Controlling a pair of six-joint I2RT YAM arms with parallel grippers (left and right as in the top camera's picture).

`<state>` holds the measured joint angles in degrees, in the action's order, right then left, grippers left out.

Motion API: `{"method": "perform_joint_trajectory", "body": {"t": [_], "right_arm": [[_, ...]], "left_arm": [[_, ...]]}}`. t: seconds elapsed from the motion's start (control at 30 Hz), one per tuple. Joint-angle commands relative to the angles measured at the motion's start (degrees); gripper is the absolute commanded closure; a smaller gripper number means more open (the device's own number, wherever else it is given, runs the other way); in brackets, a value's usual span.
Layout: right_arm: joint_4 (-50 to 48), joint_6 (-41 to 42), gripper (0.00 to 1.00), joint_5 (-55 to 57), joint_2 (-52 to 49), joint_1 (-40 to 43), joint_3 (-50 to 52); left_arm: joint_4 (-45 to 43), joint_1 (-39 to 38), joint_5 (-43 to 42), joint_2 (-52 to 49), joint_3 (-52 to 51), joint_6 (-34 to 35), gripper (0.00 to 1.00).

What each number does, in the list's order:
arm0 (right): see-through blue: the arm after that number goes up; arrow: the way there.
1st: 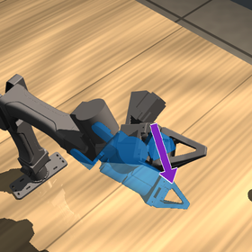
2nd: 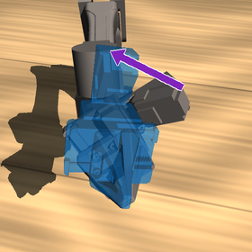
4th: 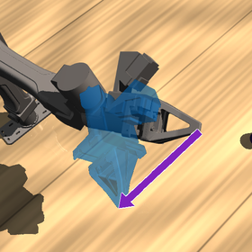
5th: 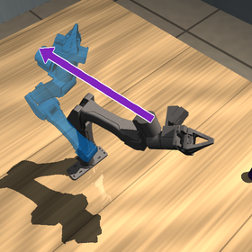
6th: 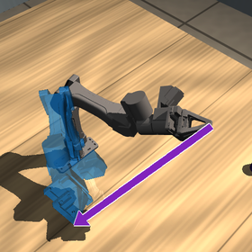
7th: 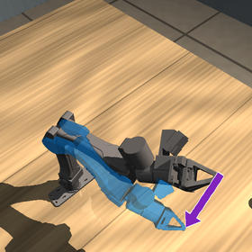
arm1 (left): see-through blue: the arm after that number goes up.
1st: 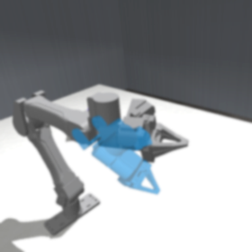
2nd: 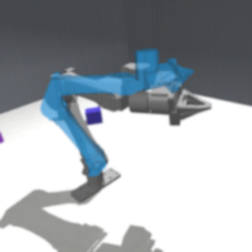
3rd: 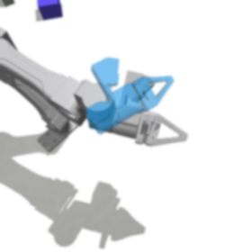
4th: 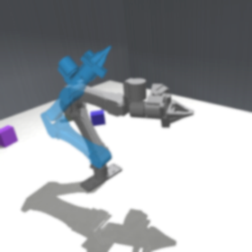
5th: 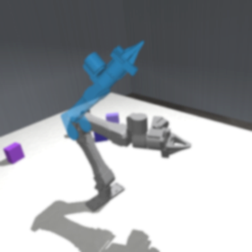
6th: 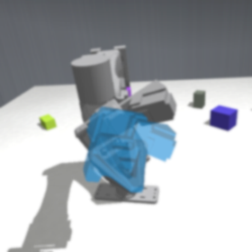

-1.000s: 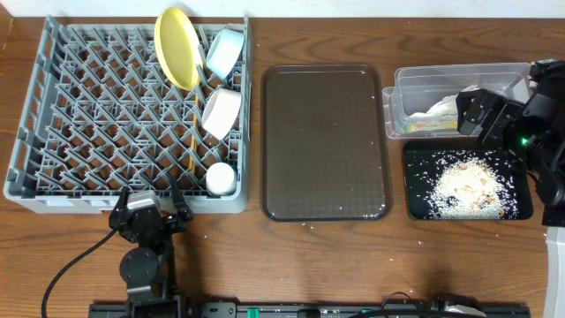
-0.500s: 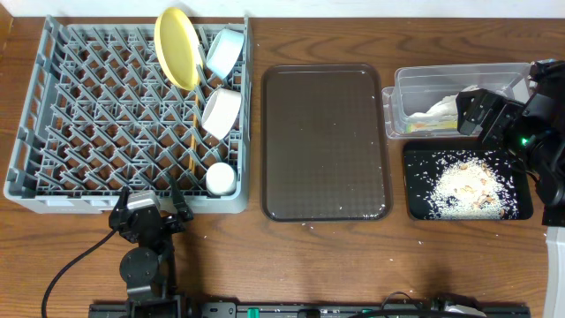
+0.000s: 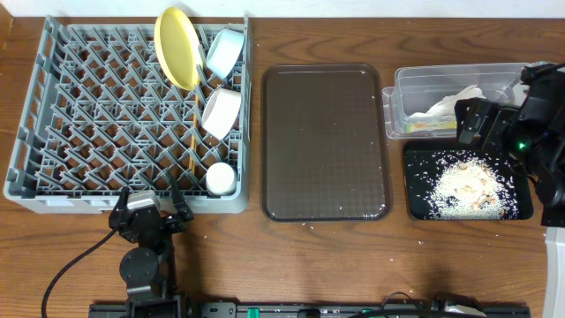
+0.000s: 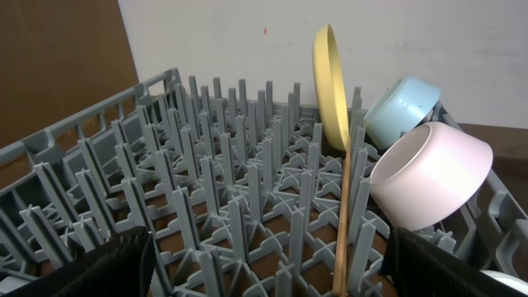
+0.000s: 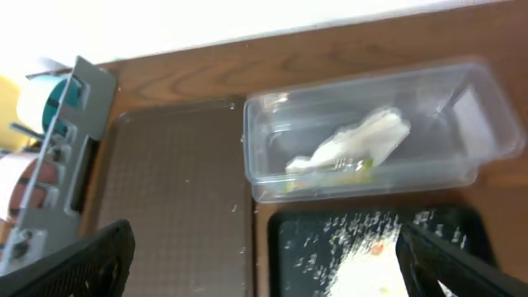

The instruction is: Sort waste into correct bins and load items into the dishwasher

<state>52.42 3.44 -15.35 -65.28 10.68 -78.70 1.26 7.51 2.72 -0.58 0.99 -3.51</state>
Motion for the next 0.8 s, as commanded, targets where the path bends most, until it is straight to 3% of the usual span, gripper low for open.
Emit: {"method": "perform_joint_trajectory", "body": {"t": [0.0, 0.17, 0.4, 0.77], "right_arm": [[-5.51, -6.54, 0.01, 3.76, 4.63, -2.67, 6.84], [-22.23, -6.51, 0.01, 11.58, 14.23, -9.44, 23.41], [-39.56, -6.27, 0.01, 13.62, 28.24, -14.73, 44.15], [-53.13, -1.66, 0.01, 13.60, 51.04, -16.44, 65.55]], "left_arm": [[2.71, 0.35, 0.72, 0.33, -0.76, -0.98, 0.09], [2.71, 0.35, 0.72, 0.33, -0.76, -0.98, 0.09], [2.71, 0.35, 0.72, 0.33, -0.76, -0.98, 0.09], [2.71, 0.35, 0.72, 0.33, -0.76, -0.98, 0.09]]}}
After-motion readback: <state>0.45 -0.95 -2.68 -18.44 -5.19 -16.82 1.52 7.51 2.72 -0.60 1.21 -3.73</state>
